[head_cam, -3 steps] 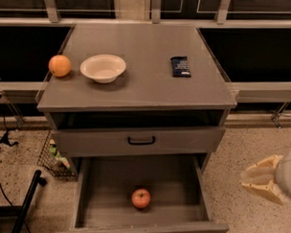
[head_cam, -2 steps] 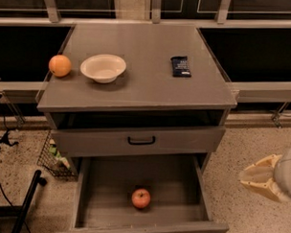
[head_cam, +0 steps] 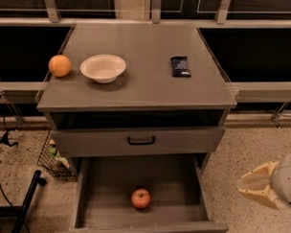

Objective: Close middle drawer

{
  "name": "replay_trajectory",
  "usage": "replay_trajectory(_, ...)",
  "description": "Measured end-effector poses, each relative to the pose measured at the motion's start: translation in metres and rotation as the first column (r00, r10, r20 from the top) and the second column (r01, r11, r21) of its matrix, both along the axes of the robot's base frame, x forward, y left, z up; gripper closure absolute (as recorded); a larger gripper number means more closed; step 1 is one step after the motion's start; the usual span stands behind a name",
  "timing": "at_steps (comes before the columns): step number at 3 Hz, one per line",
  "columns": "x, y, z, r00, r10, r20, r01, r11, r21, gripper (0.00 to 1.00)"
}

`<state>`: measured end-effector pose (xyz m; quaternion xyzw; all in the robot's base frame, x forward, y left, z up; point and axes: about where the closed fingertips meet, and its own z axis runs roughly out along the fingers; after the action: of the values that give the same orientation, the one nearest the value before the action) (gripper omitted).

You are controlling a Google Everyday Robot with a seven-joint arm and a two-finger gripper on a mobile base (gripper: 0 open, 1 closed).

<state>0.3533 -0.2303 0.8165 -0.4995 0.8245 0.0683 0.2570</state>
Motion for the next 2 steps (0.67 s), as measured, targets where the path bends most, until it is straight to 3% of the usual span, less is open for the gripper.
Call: replay_trajectory(2, -0.047, 0.019, -0.081, 0.9988, -0.049, -0.009, 0.049, 0.993, 0.105, 1.0)
